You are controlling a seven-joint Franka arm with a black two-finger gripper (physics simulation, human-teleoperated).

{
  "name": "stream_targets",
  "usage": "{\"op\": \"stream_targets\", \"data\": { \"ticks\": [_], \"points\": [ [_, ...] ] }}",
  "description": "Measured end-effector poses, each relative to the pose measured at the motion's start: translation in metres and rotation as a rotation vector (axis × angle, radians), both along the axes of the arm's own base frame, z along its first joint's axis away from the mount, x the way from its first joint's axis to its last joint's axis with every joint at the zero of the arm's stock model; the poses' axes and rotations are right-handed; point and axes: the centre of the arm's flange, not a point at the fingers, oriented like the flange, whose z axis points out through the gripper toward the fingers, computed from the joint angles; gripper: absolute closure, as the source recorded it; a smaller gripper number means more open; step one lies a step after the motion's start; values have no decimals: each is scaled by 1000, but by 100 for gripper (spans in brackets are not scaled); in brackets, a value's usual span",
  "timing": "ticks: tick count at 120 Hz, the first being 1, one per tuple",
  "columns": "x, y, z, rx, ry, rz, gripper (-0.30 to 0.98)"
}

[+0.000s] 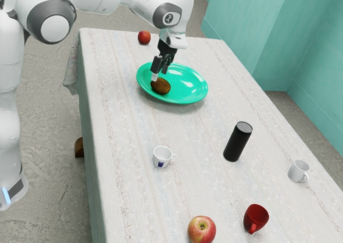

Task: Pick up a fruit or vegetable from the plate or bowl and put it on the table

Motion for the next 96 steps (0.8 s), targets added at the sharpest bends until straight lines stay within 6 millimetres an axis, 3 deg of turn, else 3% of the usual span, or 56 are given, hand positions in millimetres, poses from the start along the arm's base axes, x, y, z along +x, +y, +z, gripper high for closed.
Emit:
{"op": "stream_targets", "data": {
  "ticks": [50,96],
  "points": [
    [-1,6,-5,-15,4,4,0],
    [10,3,-19,-25,20,-7,0]
  ]
}}
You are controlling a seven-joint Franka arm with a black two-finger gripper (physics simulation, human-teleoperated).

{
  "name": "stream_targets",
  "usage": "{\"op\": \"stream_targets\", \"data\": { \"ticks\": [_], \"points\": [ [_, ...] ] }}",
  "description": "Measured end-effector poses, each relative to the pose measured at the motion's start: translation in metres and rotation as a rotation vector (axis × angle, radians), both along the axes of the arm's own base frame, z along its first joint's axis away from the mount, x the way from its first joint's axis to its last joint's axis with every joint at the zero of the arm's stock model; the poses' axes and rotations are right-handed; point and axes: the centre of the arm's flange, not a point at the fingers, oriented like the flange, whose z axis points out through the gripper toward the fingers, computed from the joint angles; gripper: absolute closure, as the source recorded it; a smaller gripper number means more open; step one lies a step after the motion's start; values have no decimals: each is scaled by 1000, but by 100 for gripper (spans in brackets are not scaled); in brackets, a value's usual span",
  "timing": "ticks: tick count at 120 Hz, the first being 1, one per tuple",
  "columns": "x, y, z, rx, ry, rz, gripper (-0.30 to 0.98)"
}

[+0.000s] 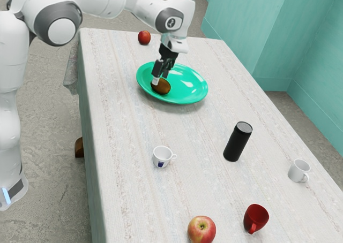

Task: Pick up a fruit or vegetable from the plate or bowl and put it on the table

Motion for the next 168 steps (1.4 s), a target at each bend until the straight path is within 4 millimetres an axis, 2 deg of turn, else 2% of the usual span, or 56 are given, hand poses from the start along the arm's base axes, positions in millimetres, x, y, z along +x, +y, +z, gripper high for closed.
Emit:
{"op": "stream_targets", "data": {
  "ticks": [109,116,125,133,156,168],
  "points": [
    [7,0,-24,-16,32,-10,1],
    [7,0,-25,-16,34,-10,5],
    [7,0,-25,-17,35,-10,20],
    [7,0,-25,-17,34,-10,28],
    [7,-2,-21,-13,25,-12,32],
    [4,-4,-4,-8,1,-14,32]
  ]
}}
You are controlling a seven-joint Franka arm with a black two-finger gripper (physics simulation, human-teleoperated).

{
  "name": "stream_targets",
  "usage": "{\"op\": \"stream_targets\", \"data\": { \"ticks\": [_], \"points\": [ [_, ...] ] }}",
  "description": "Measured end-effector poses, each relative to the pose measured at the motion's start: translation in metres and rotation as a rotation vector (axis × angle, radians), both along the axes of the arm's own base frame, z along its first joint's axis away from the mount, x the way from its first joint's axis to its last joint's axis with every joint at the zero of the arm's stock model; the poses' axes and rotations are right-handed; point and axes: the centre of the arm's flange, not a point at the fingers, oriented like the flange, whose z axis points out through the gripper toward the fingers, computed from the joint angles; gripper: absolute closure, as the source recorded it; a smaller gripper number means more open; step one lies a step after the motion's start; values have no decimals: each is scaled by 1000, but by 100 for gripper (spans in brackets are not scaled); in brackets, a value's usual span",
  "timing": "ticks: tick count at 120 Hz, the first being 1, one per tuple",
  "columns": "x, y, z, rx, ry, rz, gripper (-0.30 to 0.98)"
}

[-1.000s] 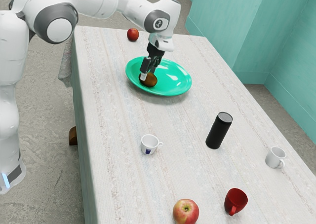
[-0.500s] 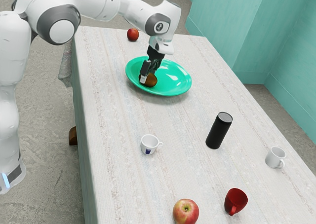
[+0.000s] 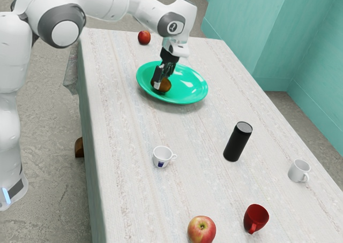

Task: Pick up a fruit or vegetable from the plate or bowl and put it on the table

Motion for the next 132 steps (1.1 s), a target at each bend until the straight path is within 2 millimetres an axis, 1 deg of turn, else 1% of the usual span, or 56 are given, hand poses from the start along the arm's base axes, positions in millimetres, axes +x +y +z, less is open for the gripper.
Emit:
{"op": "stream_targets", "data": {
  "ticks": [10,13,23,32,46,50,55,59,70,79,94,118,132],
  "points": [
    [-5,-5,23,3,-29,-5,32],
    [-6,-9,29,3,-36,-13,35],
    [-8,-37,56,1,-63,-58,37],
    [-8,-61,66,-3,-62,-96,37],
    [-5,-91,72,-9,-52,-140,38],
    [-5,-100,74,-10,-50,-153,42],
    [-4,-111,75,-11,-48,-171,36],
    [-3,-121,75,-13,-46,-185,34],
    [-1,-146,74,-16,-36,-224,32],
    [1,-161,73,-18,-32,-246,32],
    [2,-174,72,-19,-27,-264,32],
    [3,-170,71,-20,-26,-251,32],
    [4,-178,71,-21,-25,-262,32]
  ]
}}
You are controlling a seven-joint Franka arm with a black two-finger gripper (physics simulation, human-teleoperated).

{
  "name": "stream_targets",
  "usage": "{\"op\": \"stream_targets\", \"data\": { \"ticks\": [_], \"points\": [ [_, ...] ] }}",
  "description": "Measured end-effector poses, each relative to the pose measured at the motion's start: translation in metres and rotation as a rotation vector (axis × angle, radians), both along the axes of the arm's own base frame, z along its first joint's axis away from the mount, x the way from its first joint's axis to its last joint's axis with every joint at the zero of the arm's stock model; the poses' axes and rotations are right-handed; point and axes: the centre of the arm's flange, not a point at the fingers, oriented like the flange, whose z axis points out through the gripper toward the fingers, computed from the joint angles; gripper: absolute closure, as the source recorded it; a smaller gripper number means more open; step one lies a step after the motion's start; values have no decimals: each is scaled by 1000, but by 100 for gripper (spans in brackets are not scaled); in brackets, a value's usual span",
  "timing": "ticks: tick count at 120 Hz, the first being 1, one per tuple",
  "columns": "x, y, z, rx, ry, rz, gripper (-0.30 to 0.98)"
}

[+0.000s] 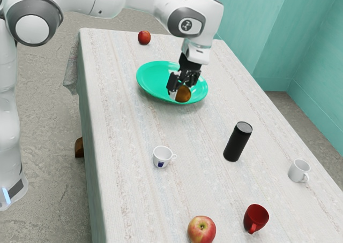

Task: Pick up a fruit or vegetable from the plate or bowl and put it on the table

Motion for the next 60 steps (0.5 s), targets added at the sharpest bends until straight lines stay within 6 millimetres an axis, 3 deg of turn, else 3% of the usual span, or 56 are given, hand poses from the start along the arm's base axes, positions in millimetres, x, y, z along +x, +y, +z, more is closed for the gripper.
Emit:
{"op": "stream_targets", "data": {
  "ticks": [28,42,60],
  "points": [
    [1,-9,0,2,-2,-11,32],
    [0,-7,1,2,-1,-7,14],
    [0,-12,4,-14,-6,-8,5]
  ]
}}
